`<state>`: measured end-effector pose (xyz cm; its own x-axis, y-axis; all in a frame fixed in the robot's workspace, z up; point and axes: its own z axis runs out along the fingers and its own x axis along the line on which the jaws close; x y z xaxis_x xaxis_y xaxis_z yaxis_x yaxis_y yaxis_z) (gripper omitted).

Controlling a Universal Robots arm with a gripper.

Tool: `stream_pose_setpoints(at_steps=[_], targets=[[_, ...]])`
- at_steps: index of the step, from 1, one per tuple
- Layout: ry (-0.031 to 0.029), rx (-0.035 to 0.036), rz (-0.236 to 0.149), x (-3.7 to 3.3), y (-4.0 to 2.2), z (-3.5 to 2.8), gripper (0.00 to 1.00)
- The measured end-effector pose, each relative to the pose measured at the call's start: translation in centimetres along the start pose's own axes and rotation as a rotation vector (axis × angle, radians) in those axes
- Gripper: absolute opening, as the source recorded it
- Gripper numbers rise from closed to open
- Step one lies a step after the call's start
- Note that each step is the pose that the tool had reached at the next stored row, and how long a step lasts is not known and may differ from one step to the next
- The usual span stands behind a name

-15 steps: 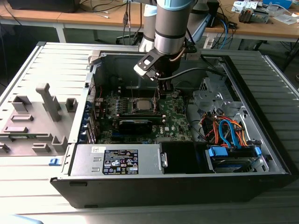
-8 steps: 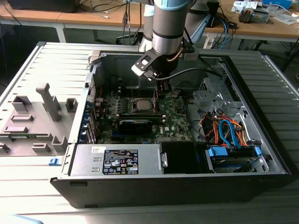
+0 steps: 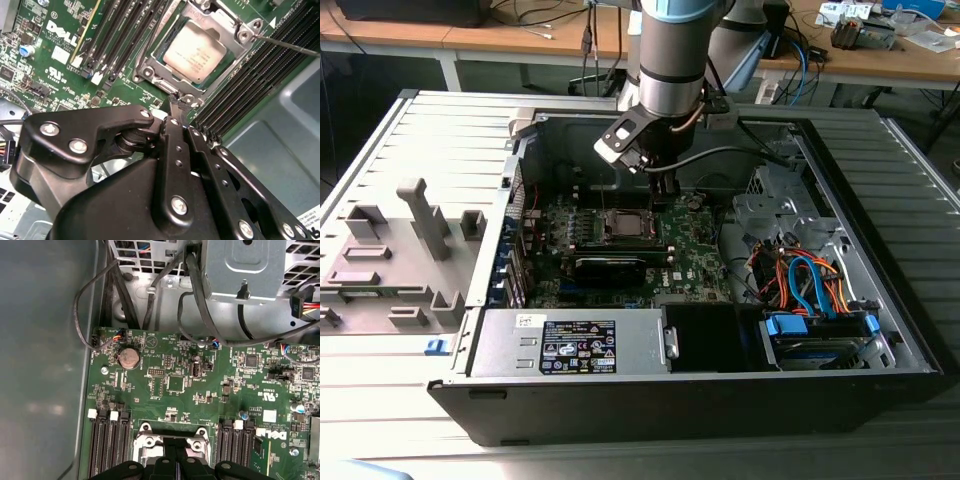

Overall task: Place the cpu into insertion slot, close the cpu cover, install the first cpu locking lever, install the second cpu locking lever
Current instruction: 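Close the cpu cover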

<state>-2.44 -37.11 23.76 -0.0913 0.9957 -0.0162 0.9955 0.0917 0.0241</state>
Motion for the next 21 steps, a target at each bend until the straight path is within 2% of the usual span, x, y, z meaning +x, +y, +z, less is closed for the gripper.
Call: stream_pose_setpoints(at_steps=[7, 21], targets=[[0.0, 0.0, 0.0, 0.09, -0.9, 0.11, 0.11], [-0.0001, 0.0, 0.0, 0.18, -1.91, 0.28, 0.11]])
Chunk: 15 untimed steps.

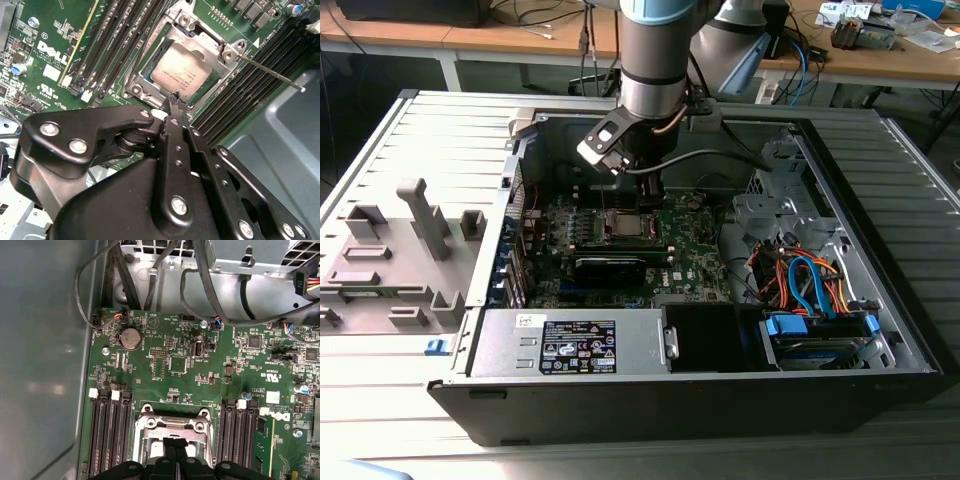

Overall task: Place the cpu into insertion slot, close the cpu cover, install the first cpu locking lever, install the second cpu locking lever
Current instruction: 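Close the cpu cover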

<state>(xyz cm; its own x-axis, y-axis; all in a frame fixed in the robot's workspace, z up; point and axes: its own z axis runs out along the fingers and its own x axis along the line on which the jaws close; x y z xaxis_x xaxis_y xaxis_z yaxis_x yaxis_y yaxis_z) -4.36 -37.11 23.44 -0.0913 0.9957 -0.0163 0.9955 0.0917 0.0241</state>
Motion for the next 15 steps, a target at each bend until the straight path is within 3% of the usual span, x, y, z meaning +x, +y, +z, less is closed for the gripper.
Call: stream_pose_setpoints(at_steps=[15], targets=[[0.0, 0.0, 0.0, 0.09, -0.97, 0.16, 0.11]])
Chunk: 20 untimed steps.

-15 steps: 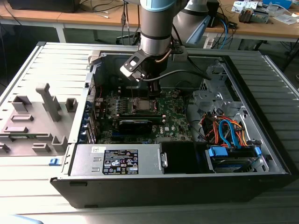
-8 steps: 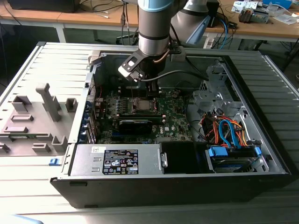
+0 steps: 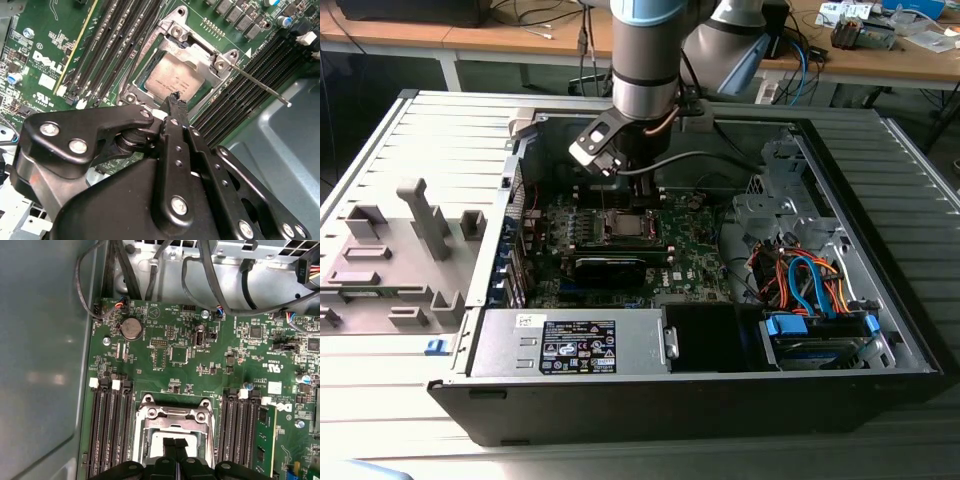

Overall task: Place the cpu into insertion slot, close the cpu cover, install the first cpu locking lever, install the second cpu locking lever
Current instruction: 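Close the cpu cover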

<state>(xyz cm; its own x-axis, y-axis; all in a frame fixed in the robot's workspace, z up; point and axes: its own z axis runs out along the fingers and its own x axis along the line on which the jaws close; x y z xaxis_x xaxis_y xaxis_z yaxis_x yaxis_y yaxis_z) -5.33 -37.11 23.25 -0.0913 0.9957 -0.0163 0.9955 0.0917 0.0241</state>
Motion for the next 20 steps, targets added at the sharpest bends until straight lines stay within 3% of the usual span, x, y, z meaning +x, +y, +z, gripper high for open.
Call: stream_pose_setpoints(at_steps=[13, 20], targets=[[0.0, 0.0001, 0.0, 0.09, -0.93, 0.34, 0.11], [0.0, 0.0, 0.0, 0.15, -1.53, 0.95, 0.11]])
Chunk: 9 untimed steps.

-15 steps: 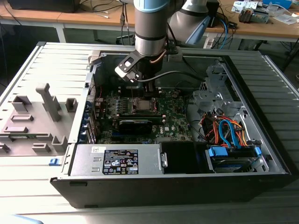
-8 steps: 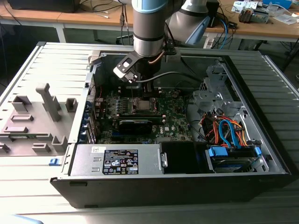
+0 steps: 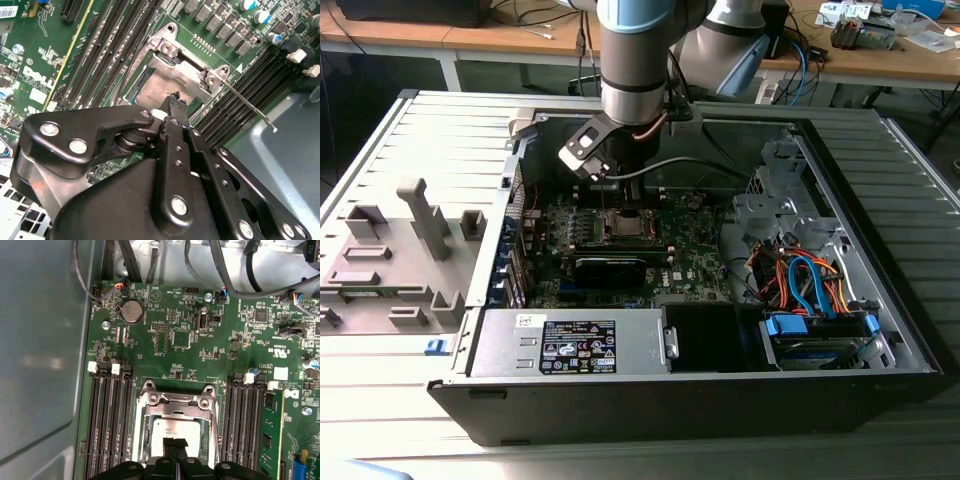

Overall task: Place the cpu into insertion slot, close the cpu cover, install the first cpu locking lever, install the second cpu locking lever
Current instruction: 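Close the cpu cover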

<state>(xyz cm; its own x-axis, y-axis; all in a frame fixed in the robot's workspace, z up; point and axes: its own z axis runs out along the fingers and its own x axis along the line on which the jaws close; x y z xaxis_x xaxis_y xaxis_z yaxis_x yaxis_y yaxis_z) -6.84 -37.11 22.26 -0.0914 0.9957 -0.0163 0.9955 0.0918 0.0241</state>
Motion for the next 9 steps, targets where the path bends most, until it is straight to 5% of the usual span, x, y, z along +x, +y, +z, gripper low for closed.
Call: stream_pose_setpoints(at_steps=[9], targets=[[0.0002, -0.0001, 0.0, 0.12, -1.13, 0.75, 0.11]])
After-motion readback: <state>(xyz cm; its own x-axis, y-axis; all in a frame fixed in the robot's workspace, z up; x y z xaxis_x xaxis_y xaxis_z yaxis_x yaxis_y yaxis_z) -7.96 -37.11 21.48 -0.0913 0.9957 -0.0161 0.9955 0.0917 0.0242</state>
